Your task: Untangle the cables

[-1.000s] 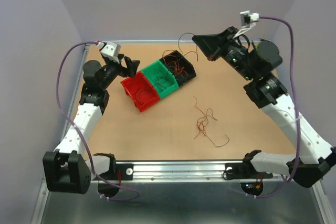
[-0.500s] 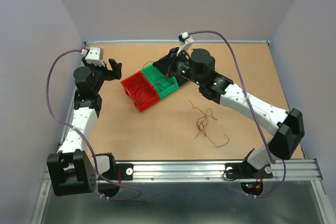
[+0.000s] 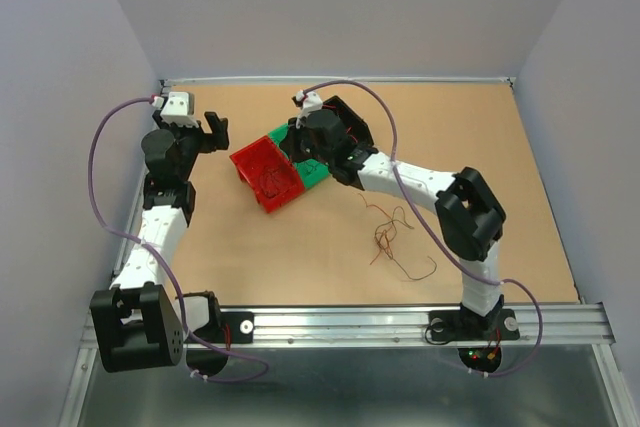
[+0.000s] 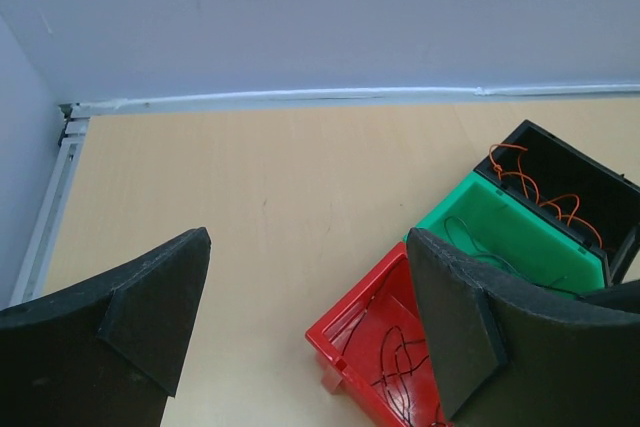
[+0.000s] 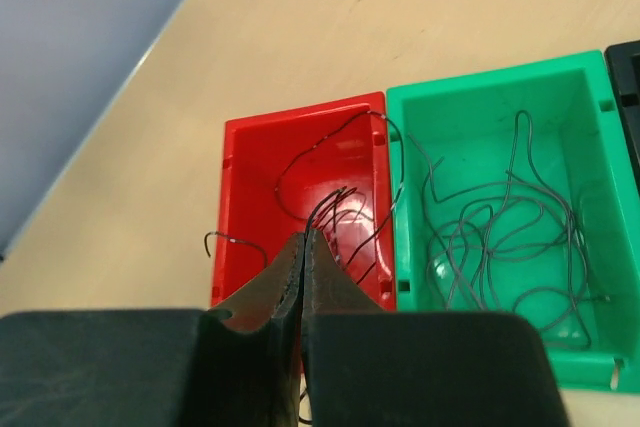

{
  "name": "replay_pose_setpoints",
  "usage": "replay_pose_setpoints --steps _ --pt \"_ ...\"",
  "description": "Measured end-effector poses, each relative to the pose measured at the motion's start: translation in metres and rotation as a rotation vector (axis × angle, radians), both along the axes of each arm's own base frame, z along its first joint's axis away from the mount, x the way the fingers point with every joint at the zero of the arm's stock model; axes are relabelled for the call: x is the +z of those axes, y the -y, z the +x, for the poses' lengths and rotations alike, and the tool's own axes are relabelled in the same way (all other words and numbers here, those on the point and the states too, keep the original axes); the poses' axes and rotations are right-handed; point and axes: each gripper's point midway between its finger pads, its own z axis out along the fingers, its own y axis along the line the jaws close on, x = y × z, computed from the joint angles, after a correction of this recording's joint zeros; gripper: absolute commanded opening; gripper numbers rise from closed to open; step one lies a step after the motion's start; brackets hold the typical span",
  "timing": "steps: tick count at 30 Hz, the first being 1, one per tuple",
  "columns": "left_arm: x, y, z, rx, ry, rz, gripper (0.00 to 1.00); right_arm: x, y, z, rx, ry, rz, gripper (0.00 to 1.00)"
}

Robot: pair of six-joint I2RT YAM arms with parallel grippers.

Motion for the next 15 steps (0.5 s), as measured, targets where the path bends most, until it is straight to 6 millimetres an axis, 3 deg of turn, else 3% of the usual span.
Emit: replay_pose_setpoints --steps 5,7,13,15 --pt "-0.007 0.0 -0.001 -0.001 -0.01 -0.001 0.92 -0.035 -0.017 0.016 0.003 0.027 -0.09 0.0" --pt "-0.008 0.001 -0.001 -0.005 -0.01 -0.001 0.92 -0.04 -0.023 0.019 0.008 0.053 -0.121 0.01" --pt "-0.006 0.002 -0.001 -0.008 -0.002 0.0 0.92 -0.054 -0.068 0.027 0.028 0.153 -0.222 0.01" --pt "-0.006 0.002 -0.001 -0.012 -0.001 0.0 0.92 -0.07 -0.079 0.029 0.025 0.163 -0.274 0.01"
